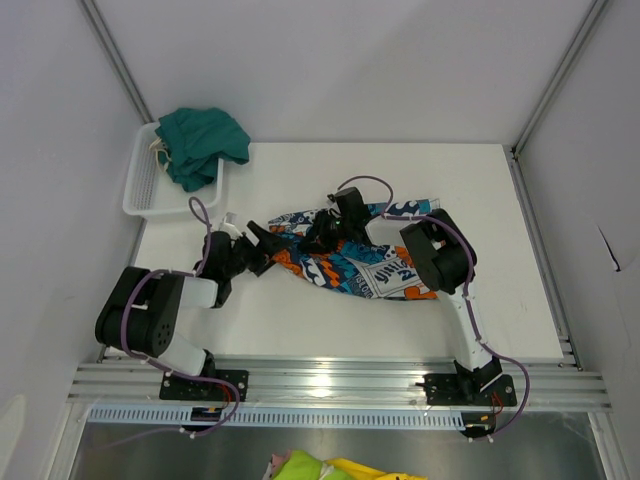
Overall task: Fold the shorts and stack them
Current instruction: Fold the shorts
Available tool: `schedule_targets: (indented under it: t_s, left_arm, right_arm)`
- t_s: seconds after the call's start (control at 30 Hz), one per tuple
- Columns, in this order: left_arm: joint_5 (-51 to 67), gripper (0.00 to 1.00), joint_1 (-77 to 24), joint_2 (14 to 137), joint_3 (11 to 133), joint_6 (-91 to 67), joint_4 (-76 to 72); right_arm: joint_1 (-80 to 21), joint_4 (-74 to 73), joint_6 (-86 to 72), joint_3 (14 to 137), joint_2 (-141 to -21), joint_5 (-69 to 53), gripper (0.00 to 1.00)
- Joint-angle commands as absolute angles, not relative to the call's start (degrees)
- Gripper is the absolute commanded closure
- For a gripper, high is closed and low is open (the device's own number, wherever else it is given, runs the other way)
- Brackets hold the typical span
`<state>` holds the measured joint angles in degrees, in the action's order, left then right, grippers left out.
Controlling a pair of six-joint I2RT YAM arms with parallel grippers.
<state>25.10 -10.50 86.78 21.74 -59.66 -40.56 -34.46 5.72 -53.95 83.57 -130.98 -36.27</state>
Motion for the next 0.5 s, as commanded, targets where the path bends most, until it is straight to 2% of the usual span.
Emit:
schedule_targets:
  t_s: [0.0, 0.33, 0.47]
  left_arm:
    - [26.81, 0.09, -10.99, 88.58, 20.13, -60.72, -53.23]
    - [21.8, 0.1, -10.99, 90.79, 16.97, -66.79, -61.35]
    - [20.49, 0.11, -10.99, 89.56, 17.05, -67.06, -53.22]
  right_arm:
    - [-35.68, 1.49, -52.64, 81.56, -130.52, -33.92, 0.73]
    - [-35.77, 4.22, -54.23, 79.54, -130.25, -34.63, 0.73]
    - [-35.86, 4.39, -54.58, 79.8, -130.43, -34.8, 0.73]
